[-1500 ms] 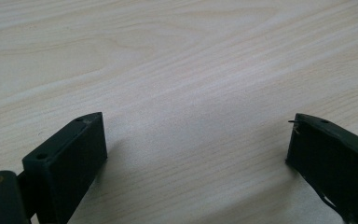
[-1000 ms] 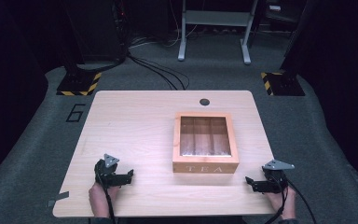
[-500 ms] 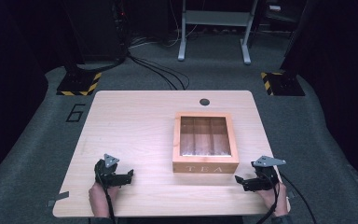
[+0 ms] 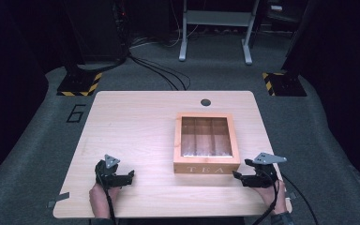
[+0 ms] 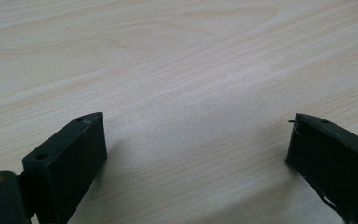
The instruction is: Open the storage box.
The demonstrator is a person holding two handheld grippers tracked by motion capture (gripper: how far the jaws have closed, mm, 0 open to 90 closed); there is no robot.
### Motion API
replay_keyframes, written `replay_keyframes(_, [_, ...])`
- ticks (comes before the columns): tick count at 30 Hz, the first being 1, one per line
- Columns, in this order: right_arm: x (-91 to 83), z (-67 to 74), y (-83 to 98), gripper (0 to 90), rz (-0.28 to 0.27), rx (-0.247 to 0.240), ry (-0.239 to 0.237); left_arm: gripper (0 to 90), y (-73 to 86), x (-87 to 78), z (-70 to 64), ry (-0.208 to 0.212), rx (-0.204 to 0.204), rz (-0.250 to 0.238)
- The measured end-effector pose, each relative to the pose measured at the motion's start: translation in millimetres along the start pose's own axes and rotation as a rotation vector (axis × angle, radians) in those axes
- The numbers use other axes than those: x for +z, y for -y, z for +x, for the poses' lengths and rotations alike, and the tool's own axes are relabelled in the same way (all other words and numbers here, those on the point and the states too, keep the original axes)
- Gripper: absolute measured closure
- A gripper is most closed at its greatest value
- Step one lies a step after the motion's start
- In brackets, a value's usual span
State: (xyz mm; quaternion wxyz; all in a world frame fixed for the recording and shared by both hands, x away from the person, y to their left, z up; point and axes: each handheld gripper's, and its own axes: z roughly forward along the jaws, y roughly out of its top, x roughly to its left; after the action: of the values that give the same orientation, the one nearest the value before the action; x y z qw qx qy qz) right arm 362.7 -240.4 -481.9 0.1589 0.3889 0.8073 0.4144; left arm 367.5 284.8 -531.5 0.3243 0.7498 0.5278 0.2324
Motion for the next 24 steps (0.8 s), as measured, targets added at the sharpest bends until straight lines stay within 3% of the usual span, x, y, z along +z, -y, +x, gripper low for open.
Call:
replay_keyframes(4, [-1.6,0.5,-1.5,41.9,-0.015,0.011,-0.022,4.5,0.0,0.0,0.0,0.000,0.000,0.000])
replay_keyframes(8, [-2.8,2.1,-0.6,56.8,-0.030,0.020,-0.009,4.4,0.0,0.0,0.0,0.000,0.001,0.000])
replay_keyframes(16, [-5.5,2.1,1.3,71.0,-0.038,0.015,-0.004,4.4,0.0,0.0,0.0,0.000,0.000,0.000])
replay_keyframes(24, [-8.2,2.6,3.3,78.7,-0.061,-0.012,0.011,4.5,0.0,0.0,0.0,0.000,0.001,0.000])
